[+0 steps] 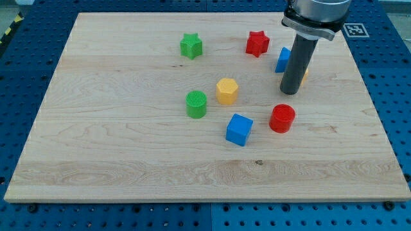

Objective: Slide the yellow heart slightly left and up a bit

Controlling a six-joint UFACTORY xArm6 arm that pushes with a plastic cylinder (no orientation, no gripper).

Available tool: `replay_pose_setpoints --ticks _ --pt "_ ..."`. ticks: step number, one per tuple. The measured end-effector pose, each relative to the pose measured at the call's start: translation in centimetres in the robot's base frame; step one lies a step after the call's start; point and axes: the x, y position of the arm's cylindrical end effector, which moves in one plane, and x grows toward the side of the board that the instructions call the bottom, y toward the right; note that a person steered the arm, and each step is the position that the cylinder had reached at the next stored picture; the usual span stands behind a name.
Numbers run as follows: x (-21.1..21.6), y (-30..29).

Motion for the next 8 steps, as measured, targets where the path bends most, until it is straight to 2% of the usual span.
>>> replay_pose_setpoints --ticks 2,3,4,5,6,7,8 --pt "0.3 0.1" --pt "0.2 3.6" --pt "-3.1 7.2" --pt "-3.3 8.2" --pt "-1.5 4.6" --pt "-1.0 -3.1" --pt "-1.0 -5.9"
